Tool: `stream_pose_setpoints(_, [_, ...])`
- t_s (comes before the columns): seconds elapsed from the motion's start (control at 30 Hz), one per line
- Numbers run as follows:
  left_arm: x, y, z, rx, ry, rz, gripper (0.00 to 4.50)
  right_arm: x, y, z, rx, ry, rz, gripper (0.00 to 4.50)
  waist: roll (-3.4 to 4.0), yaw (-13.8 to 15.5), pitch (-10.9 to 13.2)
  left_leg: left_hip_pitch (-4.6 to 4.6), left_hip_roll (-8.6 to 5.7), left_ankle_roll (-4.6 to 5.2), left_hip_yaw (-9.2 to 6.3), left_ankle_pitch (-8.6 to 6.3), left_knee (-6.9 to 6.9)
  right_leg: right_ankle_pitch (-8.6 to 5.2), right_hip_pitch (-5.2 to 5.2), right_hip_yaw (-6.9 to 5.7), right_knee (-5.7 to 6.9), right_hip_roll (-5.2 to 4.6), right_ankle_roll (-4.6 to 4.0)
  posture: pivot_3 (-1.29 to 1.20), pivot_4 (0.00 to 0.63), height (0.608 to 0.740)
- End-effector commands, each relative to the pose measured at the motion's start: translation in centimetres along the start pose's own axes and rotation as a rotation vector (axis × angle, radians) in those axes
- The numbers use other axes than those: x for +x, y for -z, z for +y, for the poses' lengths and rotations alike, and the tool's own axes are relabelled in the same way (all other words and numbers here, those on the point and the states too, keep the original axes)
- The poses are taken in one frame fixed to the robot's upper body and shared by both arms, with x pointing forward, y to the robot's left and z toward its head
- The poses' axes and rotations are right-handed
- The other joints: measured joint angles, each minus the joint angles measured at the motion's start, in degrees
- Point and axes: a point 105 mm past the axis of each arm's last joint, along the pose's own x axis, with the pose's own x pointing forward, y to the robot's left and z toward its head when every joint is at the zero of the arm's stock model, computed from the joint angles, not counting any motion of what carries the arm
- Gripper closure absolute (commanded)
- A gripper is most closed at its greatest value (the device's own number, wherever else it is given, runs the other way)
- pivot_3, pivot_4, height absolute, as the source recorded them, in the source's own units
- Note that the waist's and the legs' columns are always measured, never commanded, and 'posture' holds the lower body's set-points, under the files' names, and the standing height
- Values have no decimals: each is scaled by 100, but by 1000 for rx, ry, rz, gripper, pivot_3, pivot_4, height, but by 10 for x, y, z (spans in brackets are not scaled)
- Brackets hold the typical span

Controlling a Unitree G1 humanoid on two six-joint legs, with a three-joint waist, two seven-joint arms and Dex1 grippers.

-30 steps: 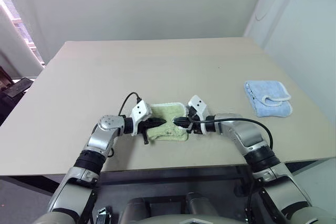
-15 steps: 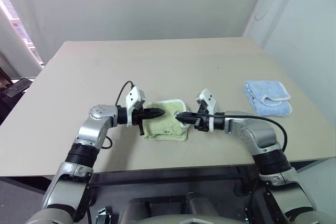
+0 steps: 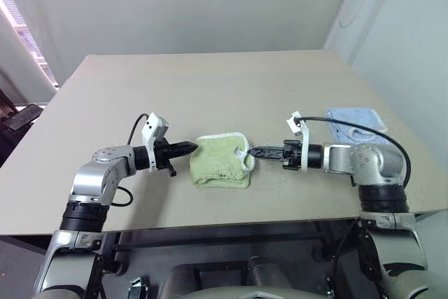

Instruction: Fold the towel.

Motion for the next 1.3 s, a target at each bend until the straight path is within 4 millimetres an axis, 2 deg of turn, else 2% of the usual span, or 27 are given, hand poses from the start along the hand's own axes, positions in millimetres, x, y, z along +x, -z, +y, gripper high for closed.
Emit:
stream_pose_setpoints(0.03, [-3, -9, -6, 13, 5, -21, 4500, 1, -1, 0, 129, -13, 23, 1186, 0, -7, 0, 0, 0, 0, 0, 0, 0, 0, 0, 0, 0, 0, 0, 0, 0, 729])
stream_pose_setpoints(0.17, [-2, -2, -10, -7, 18, 13, 4500, 14, 4, -11, 213, 38, 73, 1186, 2, -40, 1, 0, 0, 0, 3, 0, 0, 0, -1, 2, 0, 0, 0, 0, 0, 729])
stream_pose_setpoints(0.27, [-3, 0, -11, -12, 18, 14, 4500, 21, 6, -12, 238, 41, 100, 1186, 2, -82, 1, -2, 0, 0, 2, 0, 0, 0, -2, 2, 0, 0, 1, 0, 0, 729])
stream_pose_setpoints(0.47, [-6, -7, -14, 26, 23, -32, 4500, 36, 13, -17, 293, 78, 141, 1186, 2, -159, 1, -4, -1, 0, 2, 0, -1, 5, -2, 2, -1, 0, 10, 0, 0, 729])
stream_pose_setpoints(0.87, [-14, -2, -18, 32, 21, -12, 4500, 58, 18, -8, 303, 29, 147, 1186, 4, -154, 2, -6, 0, 0, 1, 0, -5, 8, -7, 2, -2, 1, 16, 0, 0, 729])
stream_pose_setpoints(1.13, [-19, -2, -16, 12, 15, -13, 4500, 61, 21, -12, 300, 44, 142, 1186, 4, -158, 2, -6, 0, 0, 1, 0, -7, 8, -9, 2, -2, 1, 16, 0, 0, 729])
stream_pose_setpoints(1.3, [-25, 4, -11, -80, 0, 53, 4500, 56, 17, -12, 278, 43, 122, 1186, 5, -165, 2, -6, 0, 0, 1, 0, -7, 6, -10, 2, -2, 1, 14, 0, 0, 729])
